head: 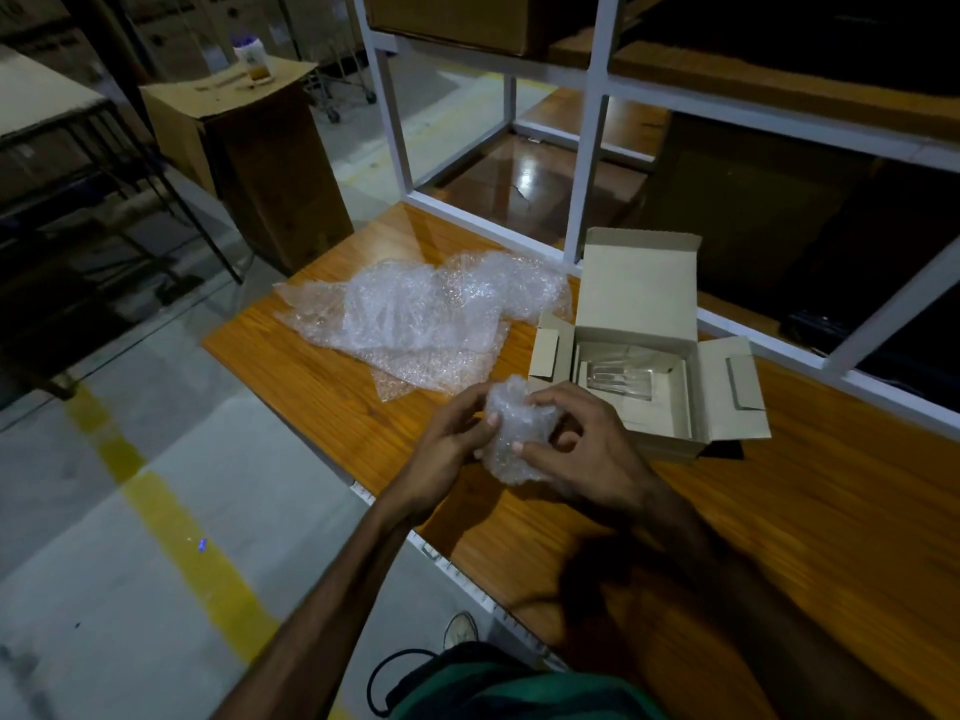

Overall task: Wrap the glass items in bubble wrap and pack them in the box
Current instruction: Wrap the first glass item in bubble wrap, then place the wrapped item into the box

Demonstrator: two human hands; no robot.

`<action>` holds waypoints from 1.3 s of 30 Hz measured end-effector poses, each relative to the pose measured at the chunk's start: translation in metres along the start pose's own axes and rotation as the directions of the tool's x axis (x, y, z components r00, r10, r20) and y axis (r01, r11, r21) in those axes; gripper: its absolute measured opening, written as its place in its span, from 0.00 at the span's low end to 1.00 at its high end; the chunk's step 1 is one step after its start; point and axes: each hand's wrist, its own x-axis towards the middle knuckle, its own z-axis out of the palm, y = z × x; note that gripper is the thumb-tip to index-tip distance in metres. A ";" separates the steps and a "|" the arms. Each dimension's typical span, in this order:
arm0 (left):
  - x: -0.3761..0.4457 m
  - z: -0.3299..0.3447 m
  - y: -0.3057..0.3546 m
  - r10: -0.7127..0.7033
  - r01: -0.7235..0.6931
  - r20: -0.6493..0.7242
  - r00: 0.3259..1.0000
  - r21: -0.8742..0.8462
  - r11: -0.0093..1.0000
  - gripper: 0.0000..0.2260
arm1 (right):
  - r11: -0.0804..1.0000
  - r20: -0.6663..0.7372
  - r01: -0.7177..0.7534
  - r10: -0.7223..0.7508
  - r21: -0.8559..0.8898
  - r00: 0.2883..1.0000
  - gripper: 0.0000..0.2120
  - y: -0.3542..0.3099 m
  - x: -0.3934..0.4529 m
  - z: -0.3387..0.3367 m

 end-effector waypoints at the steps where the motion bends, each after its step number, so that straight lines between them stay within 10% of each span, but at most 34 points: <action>1: 0.000 0.005 0.001 0.000 0.000 -0.001 1.000 -0.007 1.000 0.16 | 1.000 -0.025 0.018 -0.019 -0.019 1.000 0.23 0.001 0.000 -0.001; 16: 0.010 0.041 0.006 -0.033 0.035 0.029 0.999 -0.076 0.997 0.20 | 0.974 -0.052 0.024 -0.036 -0.226 0.998 0.30 -0.012 -0.015 -0.013; 33: 0.032 0.072 0.005 0.224 -0.202 -0.053 0.973 0.265 0.943 0.37 | 0.793 -0.122 -0.275 0.399 0.544 0.909 0.17 -0.015 -0.032 -0.060; 39: 0.052 0.095 0.008 0.323 -0.296 0.002 0.946 0.407 0.864 0.32 | 0.785 -0.192 -0.335 0.491 0.522 0.850 0.15 -0.015 -0.038 -0.082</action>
